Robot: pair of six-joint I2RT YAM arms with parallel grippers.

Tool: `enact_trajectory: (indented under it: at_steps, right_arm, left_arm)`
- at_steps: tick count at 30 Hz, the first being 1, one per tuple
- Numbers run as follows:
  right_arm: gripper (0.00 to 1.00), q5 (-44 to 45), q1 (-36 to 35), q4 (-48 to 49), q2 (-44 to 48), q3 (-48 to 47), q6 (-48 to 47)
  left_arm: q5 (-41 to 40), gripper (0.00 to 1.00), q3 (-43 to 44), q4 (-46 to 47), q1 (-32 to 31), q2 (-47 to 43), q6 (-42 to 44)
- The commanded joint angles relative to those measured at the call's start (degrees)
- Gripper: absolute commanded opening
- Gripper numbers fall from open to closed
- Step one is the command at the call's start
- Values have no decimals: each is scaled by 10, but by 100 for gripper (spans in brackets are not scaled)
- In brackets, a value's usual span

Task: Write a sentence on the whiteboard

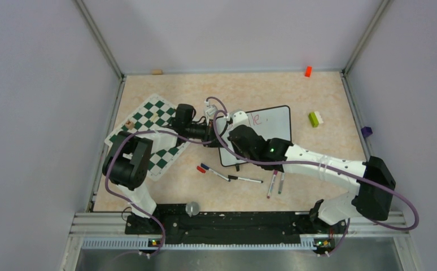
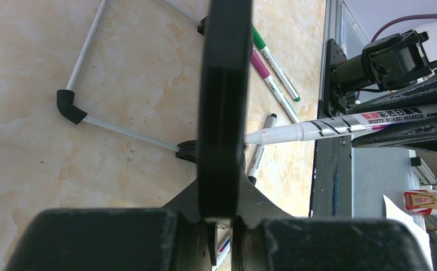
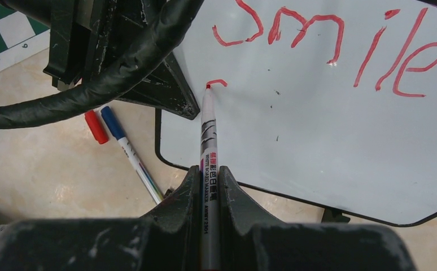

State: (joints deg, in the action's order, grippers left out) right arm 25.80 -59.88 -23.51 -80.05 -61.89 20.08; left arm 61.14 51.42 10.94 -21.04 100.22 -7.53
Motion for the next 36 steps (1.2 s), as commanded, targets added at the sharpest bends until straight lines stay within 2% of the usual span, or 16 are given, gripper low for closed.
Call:
enact_trajectory:
  at_steps: [1, 10, 17, 29, 36]
  right_arm:
    - [0, 23, -2, -16, 12, 8, 3]
    - [0, 37, -2, -37, 22, 13, 15]
    - [0, -15, -2, -30, 27, 23, 7]
    - [0, -35, -2, -6, 4, -9, -5]
    - [0, -8, 0, 8, 61, 9, -7]
  left_arm:
    - [-59, 0, 9, -32, -5, -5, 14]
    - [-61, 0, 9, -36, -6, -8, 16]
    - [-61, 0, 9, -37, -6, -9, 16]
    - [-63, 0, 10, -38, -6, -8, 17]
    - [-63, 0, 10, -39, -6, -8, 17]
